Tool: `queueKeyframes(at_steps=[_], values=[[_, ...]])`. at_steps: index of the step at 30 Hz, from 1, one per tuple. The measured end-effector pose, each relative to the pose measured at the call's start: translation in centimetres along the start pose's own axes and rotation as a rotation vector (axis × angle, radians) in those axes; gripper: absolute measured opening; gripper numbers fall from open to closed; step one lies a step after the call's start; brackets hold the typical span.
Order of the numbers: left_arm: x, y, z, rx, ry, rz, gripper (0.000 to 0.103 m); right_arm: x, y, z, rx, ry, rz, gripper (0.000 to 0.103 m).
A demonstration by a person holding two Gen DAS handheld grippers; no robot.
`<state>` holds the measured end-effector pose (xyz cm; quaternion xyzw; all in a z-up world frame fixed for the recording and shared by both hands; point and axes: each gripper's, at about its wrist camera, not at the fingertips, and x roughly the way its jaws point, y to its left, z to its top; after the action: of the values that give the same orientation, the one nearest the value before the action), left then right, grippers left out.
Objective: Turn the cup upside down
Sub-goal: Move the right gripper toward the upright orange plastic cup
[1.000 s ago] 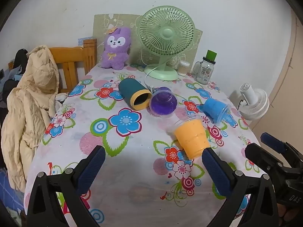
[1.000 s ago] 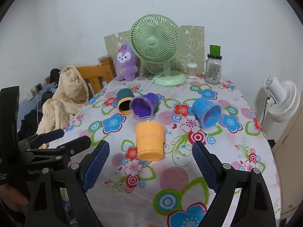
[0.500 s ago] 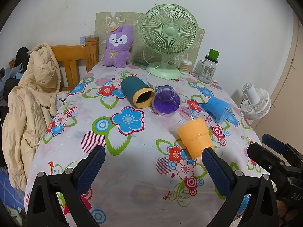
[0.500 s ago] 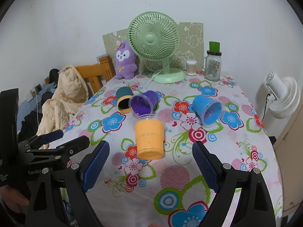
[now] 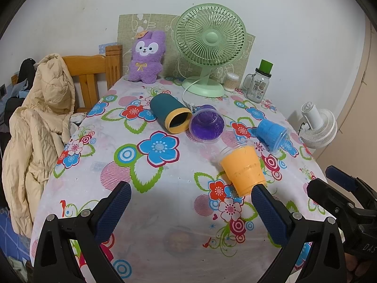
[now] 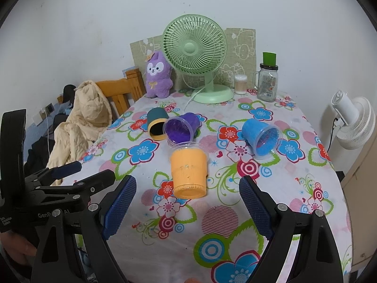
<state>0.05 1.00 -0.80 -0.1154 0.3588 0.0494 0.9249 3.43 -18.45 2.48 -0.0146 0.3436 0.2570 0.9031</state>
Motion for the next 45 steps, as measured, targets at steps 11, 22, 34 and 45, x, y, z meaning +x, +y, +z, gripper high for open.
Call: queueKeyframes(at_steps=[11, 22, 34, 45], values=[[0.1, 0.0, -0.2, -0.001, 0.003, 0.0, 0.103, -0.1, 0.2, 0.0, -0.002, 0.005, -0.001, 0.091], [0.3, 0.3, -0.4, -0.006, 0.023, 0.002, 0.103, 0.7, 0.2, -0.3, 0.005, 0.032, 0.005, 0.091], [0.6, 0.6, -0.4, -0.013, 0.041, 0.005, 0.103, 1.1, 0.5, -0.6, -0.002, 0.043, 0.001, 0.091], [1.7, 1.1, -1.8, -0.035, 0.09, 0.021, 0.103, 2.8, -0.4, -0.9, 0.052, 0.097, 0.003, 0.099]])
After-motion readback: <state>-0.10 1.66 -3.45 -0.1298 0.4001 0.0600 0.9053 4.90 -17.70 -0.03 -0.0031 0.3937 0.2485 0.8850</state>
